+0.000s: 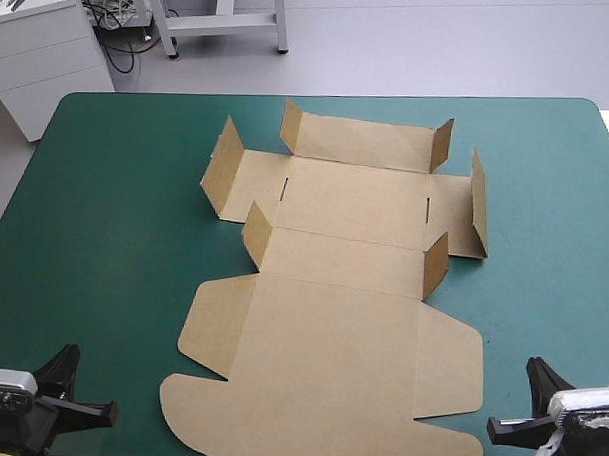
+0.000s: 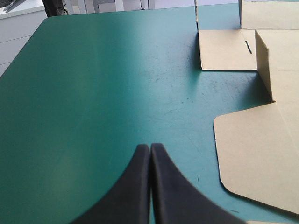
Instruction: Fold the box
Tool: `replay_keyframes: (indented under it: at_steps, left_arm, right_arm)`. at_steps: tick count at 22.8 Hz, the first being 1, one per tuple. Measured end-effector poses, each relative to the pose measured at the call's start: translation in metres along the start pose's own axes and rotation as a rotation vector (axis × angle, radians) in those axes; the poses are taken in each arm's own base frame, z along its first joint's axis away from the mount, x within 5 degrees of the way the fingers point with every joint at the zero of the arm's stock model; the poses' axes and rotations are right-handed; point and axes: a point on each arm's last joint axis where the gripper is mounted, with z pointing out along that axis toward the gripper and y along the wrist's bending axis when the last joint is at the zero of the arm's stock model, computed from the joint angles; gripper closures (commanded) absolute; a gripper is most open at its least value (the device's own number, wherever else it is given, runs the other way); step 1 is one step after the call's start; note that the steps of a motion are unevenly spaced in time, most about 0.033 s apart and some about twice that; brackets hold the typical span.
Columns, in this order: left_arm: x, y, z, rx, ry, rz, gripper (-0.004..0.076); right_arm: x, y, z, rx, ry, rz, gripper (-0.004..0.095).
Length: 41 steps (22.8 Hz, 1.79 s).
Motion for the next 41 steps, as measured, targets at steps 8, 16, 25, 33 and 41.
replay_keyframes:
  at_steps: [8,16,25,33,41]
  left_arm:
    - [0.000,0.000,0.000,0.000,0.000,0.000,0.0756]
    - [0.000,0.000,0.000,0.000,0.000,0.000,0.0756]
    - [0.000,0.000,0.000,0.000,0.000,0.000,0.0756]
    - [0.000,0.000,0.000,0.000,0.000,0.002,0.0756]
    - [0.000,0.000,0.000,0.000,0.000,-0.001,0.0756]
  right_arm:
    - [0.000,0.000,0.000,0.000,0.000,0.000,0.0930]
    - [0.000,0.000,0.000,0.000,0.000,0.000,0.0804]
    - [0.000,0.000,0.000,0.000,-0.001,0.000,0.0224]
    - [-0.004,-0.001,0.005,-0.009,0.071,0.007,0.0081]
    - [-0.078,-0.003,0.023,-0.061,0.167,0.089,0.0089]
